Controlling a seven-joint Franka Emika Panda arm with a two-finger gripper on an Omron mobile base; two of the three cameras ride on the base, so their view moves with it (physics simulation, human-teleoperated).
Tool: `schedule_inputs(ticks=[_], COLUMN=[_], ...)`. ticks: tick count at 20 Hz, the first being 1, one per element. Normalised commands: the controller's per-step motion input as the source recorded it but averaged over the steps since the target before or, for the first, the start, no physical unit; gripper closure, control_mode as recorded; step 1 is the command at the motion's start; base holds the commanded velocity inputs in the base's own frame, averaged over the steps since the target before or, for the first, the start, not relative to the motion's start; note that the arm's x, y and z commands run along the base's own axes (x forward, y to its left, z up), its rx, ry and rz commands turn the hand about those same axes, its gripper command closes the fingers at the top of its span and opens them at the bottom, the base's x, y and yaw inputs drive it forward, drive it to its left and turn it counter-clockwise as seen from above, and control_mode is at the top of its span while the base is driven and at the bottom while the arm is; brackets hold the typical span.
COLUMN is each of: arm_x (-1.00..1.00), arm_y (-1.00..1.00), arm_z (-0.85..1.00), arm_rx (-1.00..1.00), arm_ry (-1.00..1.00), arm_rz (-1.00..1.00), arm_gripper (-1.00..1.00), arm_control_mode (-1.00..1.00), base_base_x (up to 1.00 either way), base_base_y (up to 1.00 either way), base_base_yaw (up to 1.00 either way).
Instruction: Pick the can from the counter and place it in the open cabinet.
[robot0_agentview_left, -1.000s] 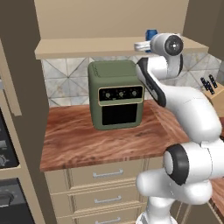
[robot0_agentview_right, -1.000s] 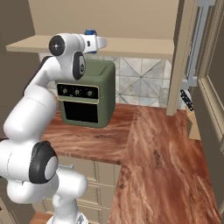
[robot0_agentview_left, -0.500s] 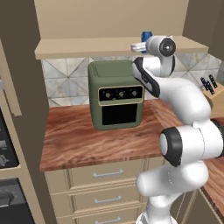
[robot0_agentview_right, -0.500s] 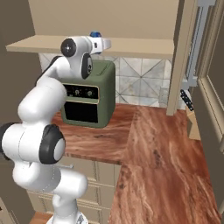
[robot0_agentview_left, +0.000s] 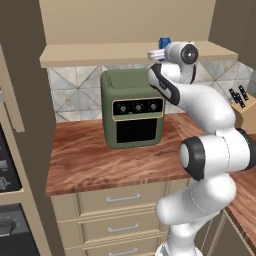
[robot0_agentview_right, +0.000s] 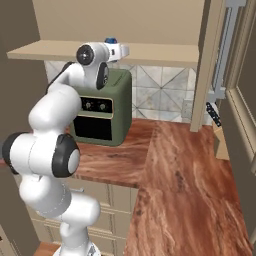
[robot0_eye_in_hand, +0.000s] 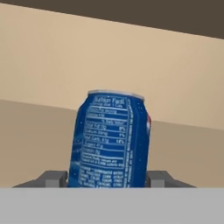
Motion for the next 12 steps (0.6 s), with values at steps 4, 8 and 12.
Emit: schedule_inputs(ticks=[4, 8, 12], arm_x=[0.42, 0.15, 0.0], arm_y=[-0.03, 0.0, 0.0], arm_z=[-0.25, -0.53, -0.73], arm_rx=[0.0, -0.03, -0.05], arm_ry=[-0.02, -0.04, 0.0], arm_rz=[0.04, 0.03, 0.02], arm_gripper=[1.0, 1.0, 1.0], arm_control_mode=[-1.0, -1.0, -1.0], base_base_x=[0.0, 0.0, 0.0], base_base_y=[0.0, 0.0, 0.0], base_base_yaw=[0.0, 0.0, 0.0])
